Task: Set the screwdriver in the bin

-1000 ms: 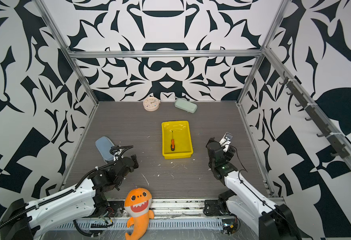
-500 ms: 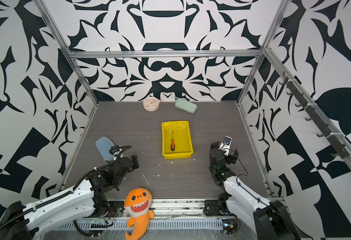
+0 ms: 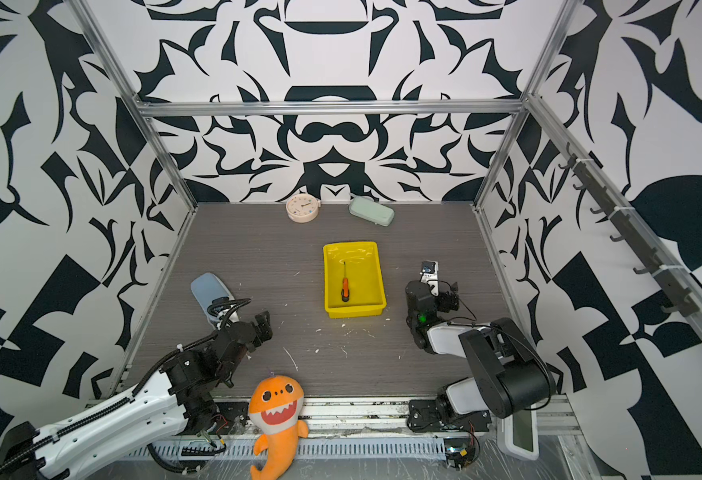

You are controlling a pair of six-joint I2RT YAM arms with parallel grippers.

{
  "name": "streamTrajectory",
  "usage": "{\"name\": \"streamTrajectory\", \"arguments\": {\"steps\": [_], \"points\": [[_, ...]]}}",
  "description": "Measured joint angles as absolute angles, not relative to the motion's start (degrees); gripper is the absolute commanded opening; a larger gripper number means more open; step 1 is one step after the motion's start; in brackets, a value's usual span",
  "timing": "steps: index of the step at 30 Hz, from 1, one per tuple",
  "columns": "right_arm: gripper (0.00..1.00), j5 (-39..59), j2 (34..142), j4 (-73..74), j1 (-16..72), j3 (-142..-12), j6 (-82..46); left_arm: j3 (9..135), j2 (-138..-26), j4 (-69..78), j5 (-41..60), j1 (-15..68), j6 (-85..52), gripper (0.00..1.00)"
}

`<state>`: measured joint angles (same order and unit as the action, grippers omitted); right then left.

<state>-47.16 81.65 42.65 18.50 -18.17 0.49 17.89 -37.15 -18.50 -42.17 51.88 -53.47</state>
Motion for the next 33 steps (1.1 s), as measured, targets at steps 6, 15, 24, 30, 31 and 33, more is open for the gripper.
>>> {"name": "streamTrajectory", "arguments": {"steps": [6,15,24,30,31,33], "points": [[0.99,-44.51,86.19,48.82,17.85,-20.01,1.96,17.85,-38.94,-17.74,-42.17,51.88,-54.06,0.99],[0.91,-40.77,88.75,53.58,15.97,-19.77,2.79,18.26,-45.30,-16.27,-41.67,51.88,-53.21,1.00],[0.98,-31.24,88.31,54.17,11.92,-19.31,1.56,19.75,-49.08,-14.50,-41.06,51.88,-49.67,1.00],[0.99,-25.47,90.39,55.99,9.52,-17.47,1.30,23.05,-48.23,-15.42,-43.51,51.88,-47.44,1.00],[1.00,-24.75,90.39,56.03,9.52,-17.47,1.30,23.42,-47.68,-15.84,-44.40,51.88,-47.07,0.99],[0.99,-23.70,90.39,55.96,9.52,-17.52,1.37,24.40,-46.48,-16.29,-46.46,51.88,-45.56,0.99]]}}
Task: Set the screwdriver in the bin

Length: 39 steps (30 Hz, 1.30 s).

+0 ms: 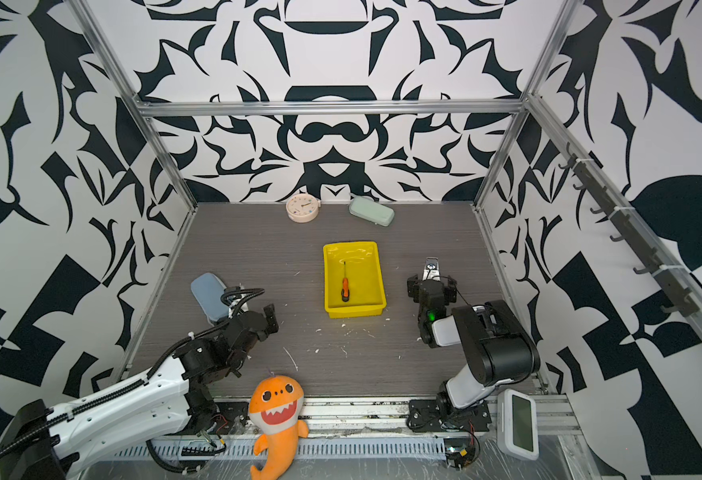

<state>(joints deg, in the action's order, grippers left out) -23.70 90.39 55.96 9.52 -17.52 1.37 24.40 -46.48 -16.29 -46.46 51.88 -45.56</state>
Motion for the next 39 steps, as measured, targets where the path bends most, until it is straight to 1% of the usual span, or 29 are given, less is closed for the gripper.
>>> {"name": "streamTrajectory", "arguments": {"steps": [2,4,6,8,10,12,15,20,24,28,32,36,39], "points": [[1.00,-22.98,90.39,55.94,9.52,-17.52,1.41,25.69,-45.17,-15.84,-49.32,51.88,-43.16,0.99],[1.00,-22.63,90.39,55.94,9.52,-17.52,1.45,26.28,-43.90,-12.32,-52.49,51.88,-38.20,0.99],[1.00,-22.41,90.39,55.96,9.52,-17.52,1.48,26.20,-43.22,-5.85,-54.30,51.81,-29.78,0.99],[1.00,-22.20,90.39,55.96,9.52,-17.52,1.48,25.58,-43.22,2.96,-54.04,51.72,-17.39,0.99],[1.00,-22.06,90.39,55.96,9.52,-17.52,1.48,24.14,-43.68,10.15,-53.12,51.05,-7.77,0.99],[1.00,-22.04,90.39,55.94,9.52,-17.52,1.48,22.57,-44.80,16.05,-52.12,49.15,-0.91,0.99],[0.99,-22.02,90.39,55.94,9.52,-17.52,1.48,20.32,-47.00,22.37,-48.84,42.04,5.06,0.99],[1.00,-21.80,90.39,55.94,9.52,-17.52,1.48,15.62,-52.03,32.14,-44.42,26.02,5.48,0.99],[1.00,-21.63,90.39,55.94,9.52,-17.52,1.48,12.99,-57.43,39.07,-41.56,17.06,1.72,0.99],[1.00,-21.61,90.39,55.94,9.52,-17.52,1.48,12.05,-65.34,45.63,-40.18,14.15,-1.69,0.99],[1.00,-21.56,90.39,55.92,9.52,-17.54,1.48,12.60,-75.81,50.63,-42.41,13.69,-3.44,0.99],[1.00,-21.52,90.39,55.92,9.52,-17.56,1.50,15.33,-78.02,49.01,-41.98,11.75,-3.57,0.99],[1.00,-21.41,90.39,55.90,9.52,-17.56,1.48,16.29,-80.27,53.19,-40.18,9.47,-3.20,0.99]]}}
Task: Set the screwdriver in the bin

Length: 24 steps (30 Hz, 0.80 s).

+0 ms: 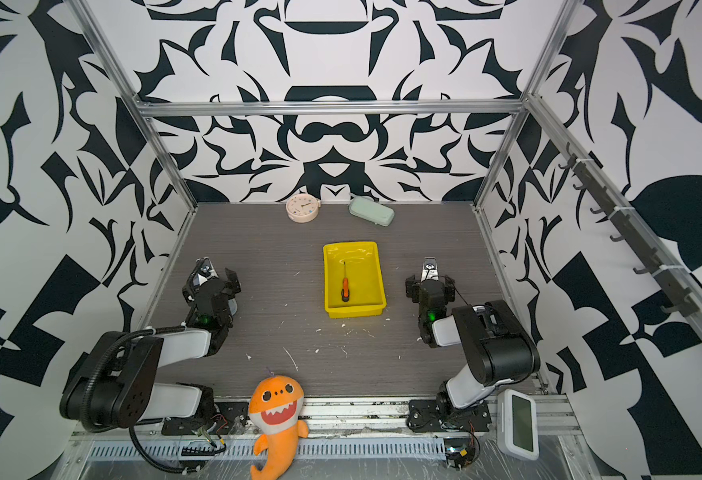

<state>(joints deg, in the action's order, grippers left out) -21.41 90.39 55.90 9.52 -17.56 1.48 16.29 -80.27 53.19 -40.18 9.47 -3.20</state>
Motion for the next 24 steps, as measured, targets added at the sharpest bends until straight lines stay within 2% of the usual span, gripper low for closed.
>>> {"name": "streamTrajectory", "arguments": {"steps": [3,7,14,24], "points": [[1.00,-21.15,90.39,55.70,9.45,-17.63,1.48,14.66,-86.98,62.61,-35.66,7.14,-2.17,0.99],[1.00,-20.60,90.39,55.29,9.34,-17.63,1.48,13.06,-92.29,65.82,-30.39,6.22,-1.04,1.00],[1.00,-20.51,90.39,55.07,9.34,-17.63,1.48,18.90,-90.89,59.90,-25.67,2.79,-2.74,1.00],[1.00,-19.70,90.39,54.72,8.80,-17.87,1.15,19.40,-90.43,57.54,-23.97,2.00,-3.66,1.00]]}}
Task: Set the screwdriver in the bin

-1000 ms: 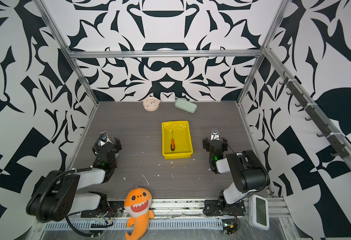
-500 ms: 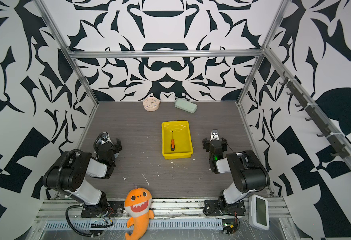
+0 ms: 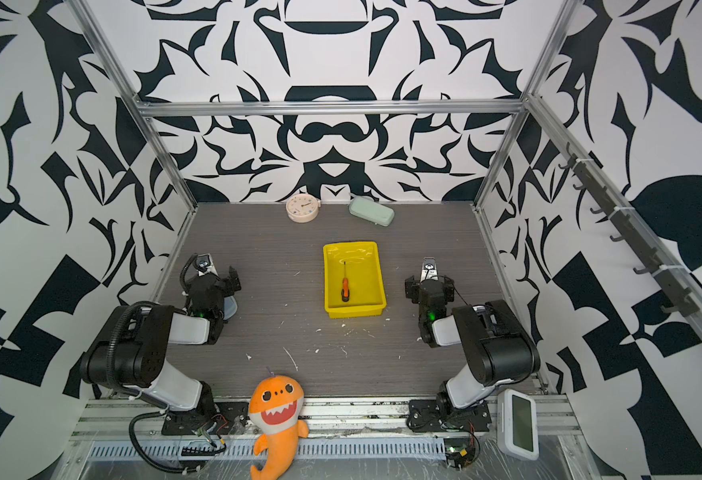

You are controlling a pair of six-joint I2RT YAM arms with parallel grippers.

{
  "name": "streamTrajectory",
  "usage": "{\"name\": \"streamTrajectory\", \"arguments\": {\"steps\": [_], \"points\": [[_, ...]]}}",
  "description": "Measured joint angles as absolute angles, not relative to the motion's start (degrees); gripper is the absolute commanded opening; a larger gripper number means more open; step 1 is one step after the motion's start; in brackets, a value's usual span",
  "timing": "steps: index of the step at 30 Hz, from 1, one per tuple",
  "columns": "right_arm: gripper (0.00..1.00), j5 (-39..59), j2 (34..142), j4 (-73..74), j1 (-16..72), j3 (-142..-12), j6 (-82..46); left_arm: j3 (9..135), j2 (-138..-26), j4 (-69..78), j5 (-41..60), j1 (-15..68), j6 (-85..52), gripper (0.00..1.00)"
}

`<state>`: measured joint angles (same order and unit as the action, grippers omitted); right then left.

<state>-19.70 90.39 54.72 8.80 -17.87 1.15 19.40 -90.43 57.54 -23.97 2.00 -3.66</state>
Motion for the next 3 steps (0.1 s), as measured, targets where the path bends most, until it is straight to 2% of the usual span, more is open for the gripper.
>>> {"name": "streamTrajectory", "arguments": {"steps": [3], "points": [[1.00,-19.03,90.39,54.06,7.68,-18.24,0.62,19.40,-90.43,57.54,-23.94,2.00,-3.66,1.00]]}}
